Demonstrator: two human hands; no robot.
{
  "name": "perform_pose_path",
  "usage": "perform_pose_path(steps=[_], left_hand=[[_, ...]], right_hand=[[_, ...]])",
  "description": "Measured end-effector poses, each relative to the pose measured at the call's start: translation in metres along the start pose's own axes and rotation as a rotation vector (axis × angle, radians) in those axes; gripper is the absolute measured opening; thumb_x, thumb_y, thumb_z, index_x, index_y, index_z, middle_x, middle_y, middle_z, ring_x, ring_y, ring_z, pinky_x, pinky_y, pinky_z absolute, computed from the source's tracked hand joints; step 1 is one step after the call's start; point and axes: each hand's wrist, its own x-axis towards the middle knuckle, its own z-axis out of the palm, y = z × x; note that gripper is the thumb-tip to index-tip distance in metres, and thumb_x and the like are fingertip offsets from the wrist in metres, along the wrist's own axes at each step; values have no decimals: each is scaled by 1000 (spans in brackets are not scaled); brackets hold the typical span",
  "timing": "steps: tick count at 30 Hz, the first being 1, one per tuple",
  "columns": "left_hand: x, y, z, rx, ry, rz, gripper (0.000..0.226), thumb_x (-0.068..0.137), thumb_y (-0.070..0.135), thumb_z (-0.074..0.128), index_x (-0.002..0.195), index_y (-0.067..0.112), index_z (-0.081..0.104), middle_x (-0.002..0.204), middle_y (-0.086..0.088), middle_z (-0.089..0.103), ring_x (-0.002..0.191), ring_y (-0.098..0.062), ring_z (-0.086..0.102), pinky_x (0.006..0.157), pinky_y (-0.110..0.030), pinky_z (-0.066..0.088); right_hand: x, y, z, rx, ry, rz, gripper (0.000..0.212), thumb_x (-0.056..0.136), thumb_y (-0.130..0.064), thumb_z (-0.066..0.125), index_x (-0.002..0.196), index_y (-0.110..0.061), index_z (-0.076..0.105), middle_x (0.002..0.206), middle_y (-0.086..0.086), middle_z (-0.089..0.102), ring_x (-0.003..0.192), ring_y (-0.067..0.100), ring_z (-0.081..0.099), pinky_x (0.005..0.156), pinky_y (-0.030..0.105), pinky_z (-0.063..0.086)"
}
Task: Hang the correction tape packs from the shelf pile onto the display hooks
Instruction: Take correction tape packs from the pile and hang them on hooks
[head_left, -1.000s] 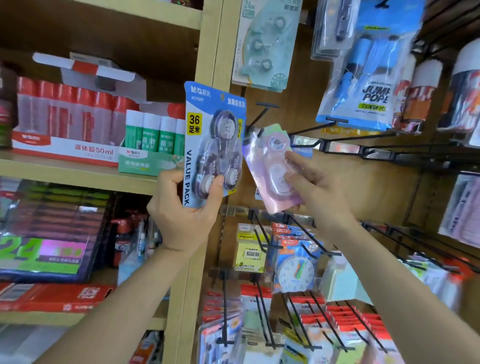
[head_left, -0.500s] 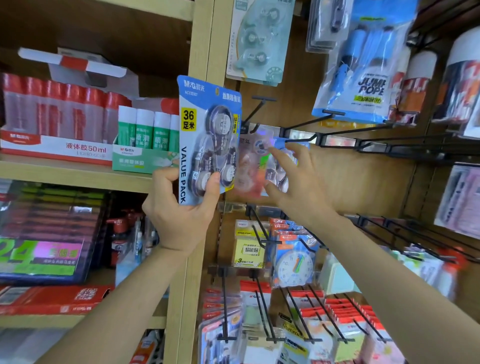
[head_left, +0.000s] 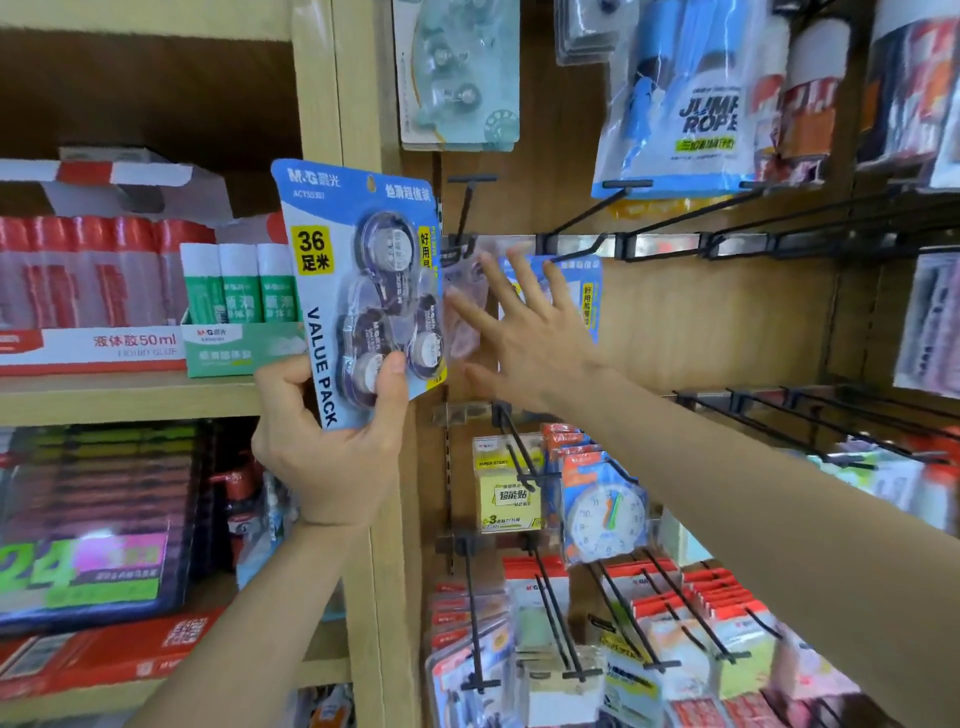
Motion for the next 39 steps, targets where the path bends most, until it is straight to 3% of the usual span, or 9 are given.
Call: perform_pose_path(steps=[5,10,16,24,30,33,35,37,39], left_hand=[[-2,6,-2,49,-10,56,44,79,25,85,93,-2,54,76,2,54,71,-2,50,72,-3,38],[-1,4,0,55,-4,91,46,80,28,83,93,-5,55,82,2,56,74,-2,52,74,-8,42],[-1,-2,0,60,5,68,48,82,39,82,97,3,54,87,2,60,74,-13,59,70,-28,50],[-1,5,-1,52,-51,77,43,77,25,84,92,-2,53,73,16,52,69,10,56,68,-9,43],[-1,4,-2,99,-75,40,44,77,29,84,93,2,54,77,0,59,68,-3,53,68,-8,42],[0,5,-1,106,-99,40,43,77,27,84,96,-1,57,84,2,60,74,-2,55,73,-6,42],[1,5,-1,100,-109,31,43,77,25,84,98,-2,58,86,0,62,76,-2,56,75,-6,42],[0,4,-1,73,-108,20,43,78,25,84,98,-2,58,87,-1,62,75,-3,56,75,-7,43],[1,5,-1,25,-101,9,42,80,30,82,98,2,56,86,3,62,75,-1,58,74,-11,45]], right_hand=[[8,-3,12,20,0,72,79,83,-71,30,155,-40,21,161,24,18,148,45,15,116,61,15],[-6,-4,26,131,151,72,76,85,-65,46,154,-41,25,164,18,13,145,49,20,111,62,21],[4,2,24,134,107,42,75,87,-67,34,154,-35,26,166,4,16,148,43,16,113,63,16],[24,18,36,81,-14,-7,73,89,-68,33,155,-38,21,165,6,17,150,41,11,116,62,10],[38,25,40,40,-184,-7,68,95,-63,36,156,-40,16,166,-2,13,151,37,5,117,61,10],[34,19,33,423,-138,147,57,92,-51,54,146,-36,44,160,-6,29,149,32,14,116,55,15],[22,8,15,1057,0,370,36,93,-38,62,125,-23,67,140,-1,58,136,26,41,110,43,32],[9,-5,-12,1707,-18,490,26,96,-30,60,108,-12,73,114,8,73,108,22,64,90,27,46],[-1,-16,-32,1984,-118,455,29,97,-39,56,106,-15,71,100,6,75,90,18,66,82,28,45]])
